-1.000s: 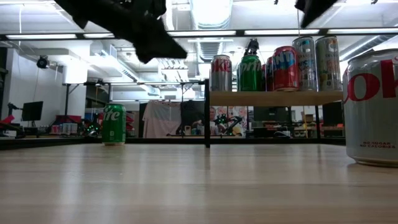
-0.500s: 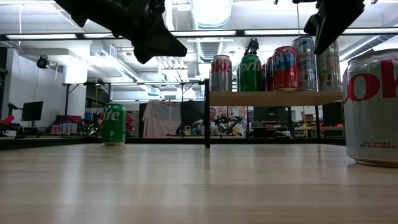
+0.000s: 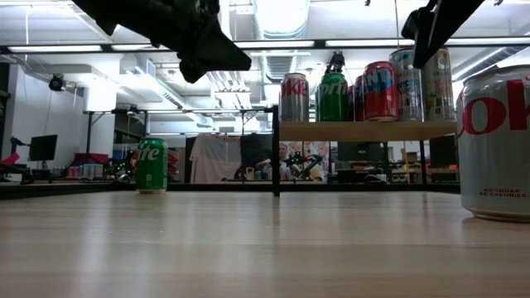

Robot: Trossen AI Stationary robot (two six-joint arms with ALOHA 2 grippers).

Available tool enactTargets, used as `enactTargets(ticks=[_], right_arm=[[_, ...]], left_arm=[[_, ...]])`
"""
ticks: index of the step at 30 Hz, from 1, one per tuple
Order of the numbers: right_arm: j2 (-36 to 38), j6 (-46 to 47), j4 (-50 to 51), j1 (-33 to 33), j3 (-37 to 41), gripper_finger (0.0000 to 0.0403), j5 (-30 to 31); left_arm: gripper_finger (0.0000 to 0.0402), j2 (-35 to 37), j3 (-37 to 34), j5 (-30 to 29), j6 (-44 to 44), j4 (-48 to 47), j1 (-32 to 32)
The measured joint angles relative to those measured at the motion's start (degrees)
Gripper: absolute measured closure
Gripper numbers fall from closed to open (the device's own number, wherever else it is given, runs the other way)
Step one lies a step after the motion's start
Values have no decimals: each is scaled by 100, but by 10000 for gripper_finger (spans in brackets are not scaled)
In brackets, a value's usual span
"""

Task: Place canned beverage on shelf
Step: Put the silver soda can on the shelf aligned in front of the other silver soda can

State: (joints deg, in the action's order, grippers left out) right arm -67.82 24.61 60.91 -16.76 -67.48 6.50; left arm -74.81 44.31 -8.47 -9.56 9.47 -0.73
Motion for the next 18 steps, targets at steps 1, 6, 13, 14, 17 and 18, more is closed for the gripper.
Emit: enactTargets(ticks=[1,6,13,14,17,18], right_arm=[[-30,-32,-3,-31,-6,152,-87],[-186,-51,8,-310,11,143,-361],[-290,282,7,-723,13,145,-397],[-287,341,7,-772,13,146,-397],[-285,550,7,-899,13,149,-399],[-283,601,8,-941,13,149,-397]], left_arm=[[365,0,0,0,0,-3,0],[365,0,0,0,0,42,0],[365,-2,0,0,-20,101,0],[365,-2,0,0,-20,101,0],[365,-2,0,0,-20,115,0],[365,-2,0,0,-20,130,0]])
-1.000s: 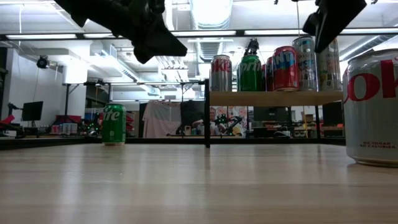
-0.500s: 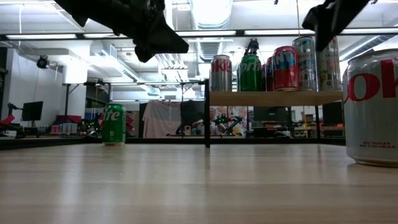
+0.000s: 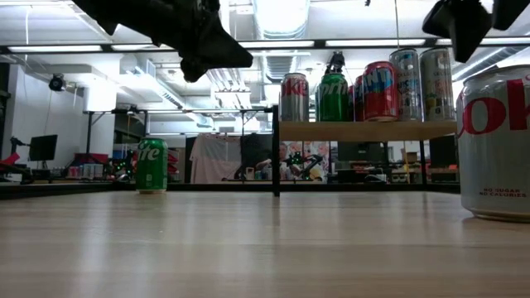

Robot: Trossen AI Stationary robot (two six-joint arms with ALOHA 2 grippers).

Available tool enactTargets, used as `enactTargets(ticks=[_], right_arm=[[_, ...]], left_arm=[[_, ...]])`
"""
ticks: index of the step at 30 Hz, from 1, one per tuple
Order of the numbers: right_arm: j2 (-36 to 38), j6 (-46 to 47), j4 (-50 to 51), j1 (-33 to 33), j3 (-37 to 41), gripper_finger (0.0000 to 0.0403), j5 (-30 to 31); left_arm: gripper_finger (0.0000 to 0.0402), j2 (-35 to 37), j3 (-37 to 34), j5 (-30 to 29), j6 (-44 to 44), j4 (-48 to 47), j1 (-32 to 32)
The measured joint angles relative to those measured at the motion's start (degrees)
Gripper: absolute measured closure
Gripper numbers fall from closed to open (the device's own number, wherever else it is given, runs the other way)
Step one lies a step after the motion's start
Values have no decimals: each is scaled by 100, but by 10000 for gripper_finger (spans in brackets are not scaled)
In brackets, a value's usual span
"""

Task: Place canned beverage on shelf
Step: Put the silver soda can on the shelf aligned in front of the other silver soda can

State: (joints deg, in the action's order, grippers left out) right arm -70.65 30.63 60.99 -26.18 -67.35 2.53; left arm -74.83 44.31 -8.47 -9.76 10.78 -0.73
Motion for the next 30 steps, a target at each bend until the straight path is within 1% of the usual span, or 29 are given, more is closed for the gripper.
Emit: enactTargets(ticks=[6,12,19,26,30], right_arm=[[-79,567,-21,-80,2,141,41],[-164,581,-44,1,2,121,58],[-295,434,-42,-6,4,121,49],[-571,678,-13,-132,6,122,-1],[-736,863,28,-212,-63,120,-226]], left_arm=[[365,0,0,0,59,38,0],[365,0,0,0,104,84,0],[365,0,0,0,216,83,2],[365,0,0,0,250,82,1],[365,0,0,0,278,87,2]])
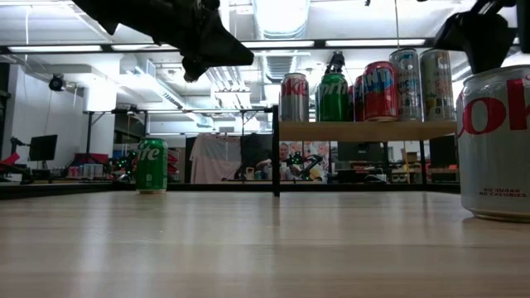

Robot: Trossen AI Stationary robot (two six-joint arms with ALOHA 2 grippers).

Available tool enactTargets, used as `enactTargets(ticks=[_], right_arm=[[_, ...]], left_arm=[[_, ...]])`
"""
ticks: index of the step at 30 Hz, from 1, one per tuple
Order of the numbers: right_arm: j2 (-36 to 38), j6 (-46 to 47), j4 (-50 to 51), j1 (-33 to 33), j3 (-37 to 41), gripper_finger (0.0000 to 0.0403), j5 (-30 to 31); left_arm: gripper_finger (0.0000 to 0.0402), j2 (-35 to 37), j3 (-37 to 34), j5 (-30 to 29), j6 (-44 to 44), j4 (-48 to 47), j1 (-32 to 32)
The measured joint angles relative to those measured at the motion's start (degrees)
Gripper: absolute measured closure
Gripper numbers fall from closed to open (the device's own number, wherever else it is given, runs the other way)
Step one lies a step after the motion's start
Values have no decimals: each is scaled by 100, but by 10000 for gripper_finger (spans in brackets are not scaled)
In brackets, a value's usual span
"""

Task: Place canned beverage on shelf
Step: Put the silver soda can on the shelf aligned in front of the other silver soda can

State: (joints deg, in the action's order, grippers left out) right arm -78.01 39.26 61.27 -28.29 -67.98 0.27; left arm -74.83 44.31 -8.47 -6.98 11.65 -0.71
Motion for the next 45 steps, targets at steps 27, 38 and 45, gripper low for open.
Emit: enactTargets(ticks=[27,38,45], right_arm=[[-486,81,704,-37,-747,124,86],[-488,148,998,-33,-741,124,470],[-652,320,1047,22,-700,102,579]], left_arm=[[365,0,0,0,5,82,0],[365,0,0,0,7,82,0],[365,0,0,0,29,80,0]])
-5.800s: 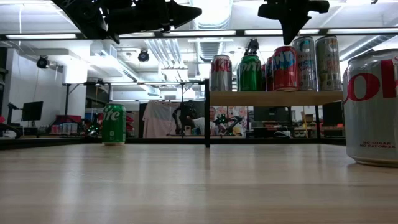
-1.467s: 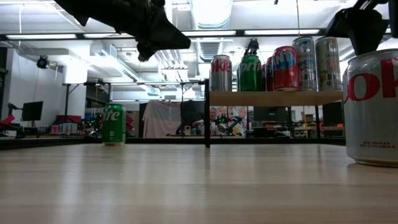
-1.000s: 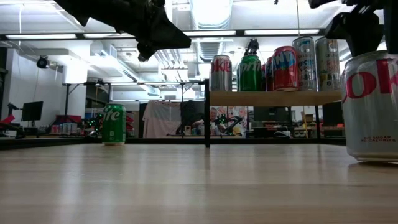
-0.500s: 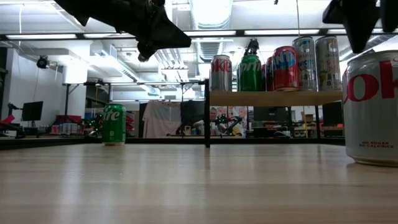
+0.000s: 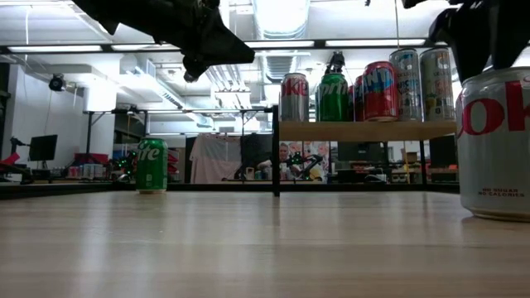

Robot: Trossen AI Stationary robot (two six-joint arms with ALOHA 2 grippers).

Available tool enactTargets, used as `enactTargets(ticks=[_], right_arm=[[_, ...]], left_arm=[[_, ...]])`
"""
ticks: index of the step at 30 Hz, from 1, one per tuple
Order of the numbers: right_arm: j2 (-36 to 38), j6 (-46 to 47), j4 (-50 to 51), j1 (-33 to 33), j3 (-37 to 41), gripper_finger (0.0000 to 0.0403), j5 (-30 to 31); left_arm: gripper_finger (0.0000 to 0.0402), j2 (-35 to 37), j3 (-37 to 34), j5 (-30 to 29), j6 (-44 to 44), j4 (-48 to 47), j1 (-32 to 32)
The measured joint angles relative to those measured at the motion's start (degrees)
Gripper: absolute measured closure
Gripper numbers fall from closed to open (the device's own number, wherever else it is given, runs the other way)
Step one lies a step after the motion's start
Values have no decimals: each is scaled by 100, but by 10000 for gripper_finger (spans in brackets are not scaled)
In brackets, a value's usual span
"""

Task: Place canned beverage on shelf
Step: Put the silver soda can on the shelf aligned in front of the other silver soda can

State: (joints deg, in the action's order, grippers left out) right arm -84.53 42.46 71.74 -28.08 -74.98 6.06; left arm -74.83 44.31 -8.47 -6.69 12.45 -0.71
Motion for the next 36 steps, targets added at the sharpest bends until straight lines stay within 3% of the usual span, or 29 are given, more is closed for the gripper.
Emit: enactTargets(ticks=[8,36], right_arm=[[-133,0,-26,-7,-11,70,-449],[72,1461,-134,-15,-61,69,-447]], left_arm=[[365,0,0,0,1,-2,0],[365,0,0,0,-1,2,0]])
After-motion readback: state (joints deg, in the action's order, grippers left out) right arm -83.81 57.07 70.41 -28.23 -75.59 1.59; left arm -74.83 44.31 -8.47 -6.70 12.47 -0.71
